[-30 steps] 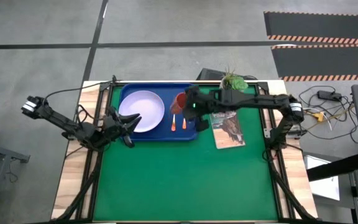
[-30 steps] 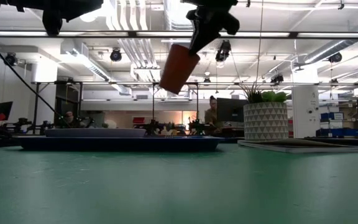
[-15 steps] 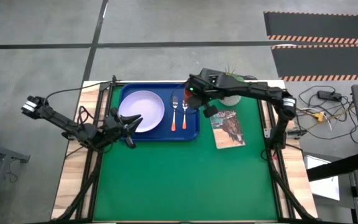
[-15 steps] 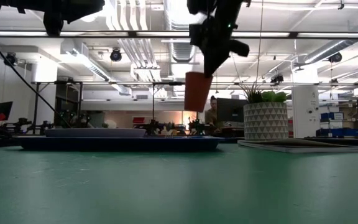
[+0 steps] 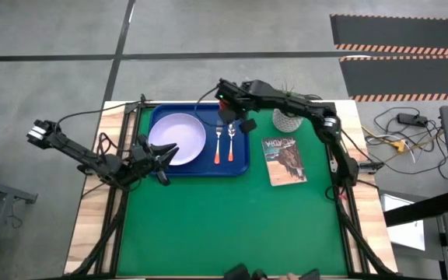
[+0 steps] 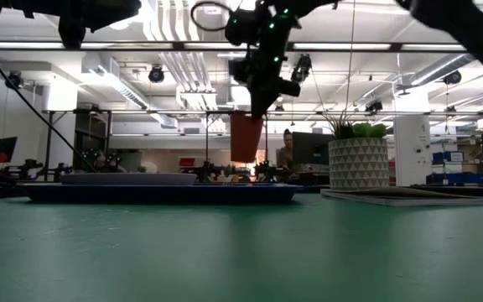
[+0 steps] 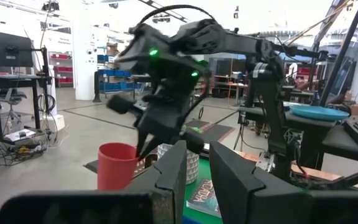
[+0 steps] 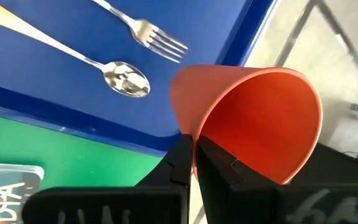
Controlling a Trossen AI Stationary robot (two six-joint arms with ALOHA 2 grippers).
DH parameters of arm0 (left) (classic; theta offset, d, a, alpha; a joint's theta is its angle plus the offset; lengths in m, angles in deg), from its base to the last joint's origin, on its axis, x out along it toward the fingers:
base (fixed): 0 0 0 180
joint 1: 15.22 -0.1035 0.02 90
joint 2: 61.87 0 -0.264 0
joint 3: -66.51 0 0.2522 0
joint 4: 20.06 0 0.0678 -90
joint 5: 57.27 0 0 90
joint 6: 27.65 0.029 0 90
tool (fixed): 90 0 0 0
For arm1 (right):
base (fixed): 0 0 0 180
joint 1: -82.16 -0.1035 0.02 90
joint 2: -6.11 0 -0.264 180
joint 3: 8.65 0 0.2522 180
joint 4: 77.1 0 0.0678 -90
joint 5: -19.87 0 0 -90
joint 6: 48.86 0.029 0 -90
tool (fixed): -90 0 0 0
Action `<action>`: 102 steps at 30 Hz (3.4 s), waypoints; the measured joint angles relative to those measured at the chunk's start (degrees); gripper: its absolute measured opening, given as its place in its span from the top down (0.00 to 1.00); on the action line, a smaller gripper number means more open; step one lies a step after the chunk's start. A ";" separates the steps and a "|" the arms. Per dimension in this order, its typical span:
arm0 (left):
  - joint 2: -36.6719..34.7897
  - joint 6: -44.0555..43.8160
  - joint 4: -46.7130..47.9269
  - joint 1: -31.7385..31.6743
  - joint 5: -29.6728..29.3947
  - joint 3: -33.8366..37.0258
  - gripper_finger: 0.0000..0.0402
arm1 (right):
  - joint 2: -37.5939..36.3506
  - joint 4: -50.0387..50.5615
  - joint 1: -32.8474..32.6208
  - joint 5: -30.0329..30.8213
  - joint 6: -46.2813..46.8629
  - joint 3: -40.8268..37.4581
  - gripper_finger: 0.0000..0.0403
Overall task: Pick and place plate/cup/fork/spoon on tray
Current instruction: Put the orange cup on the blue serving tray to top right of the white plate
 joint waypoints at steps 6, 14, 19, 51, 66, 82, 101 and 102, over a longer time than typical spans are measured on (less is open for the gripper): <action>0.24 0.02 0.45 0.00 -0.01 0.00 0.86 | 8.53 4.96 2.57 0.04 -0.17 9.23 0.98; 0.12 0.02 0.46 0.00 0.00 0.13 0.86 | 11.05 6.25 4.56 -3.72 -0.19 11.21 0.98; 0.02 0.05 0.46 0.00 -0.01 0.13 0.86 | 11.07 3.66 4.95 -8.88 1.41 11.16 0.98; 0.22 0.02 0.40 0.00 0.02 0.13 0.86 | 11.61 -1.28 5.30 -8.54 10.40 10.50 0.81; 0.81 -0.46 0.40 0.00 0.02 0.17 0.86 | 4.49 2.52 3.79 -10.94 24.77 11.25 0.86; 4.85 -1.85 0.42 0.02 0.06 0.21 0.86 | 3.54 8.36 6.26 -20.52 27.71 10.56 0.98; 5.03 -3.04 0.44 0.00 0.04 0.22 0.86 | 7.55 -4.63 15.61 -20.47 31.39 -4.02 0.98; 5.08 -3.05 0.44 0.00 0.04 0.22 0.86 | 7.55 -6.27 15.60 -20.50 31.39 -4.84 0.98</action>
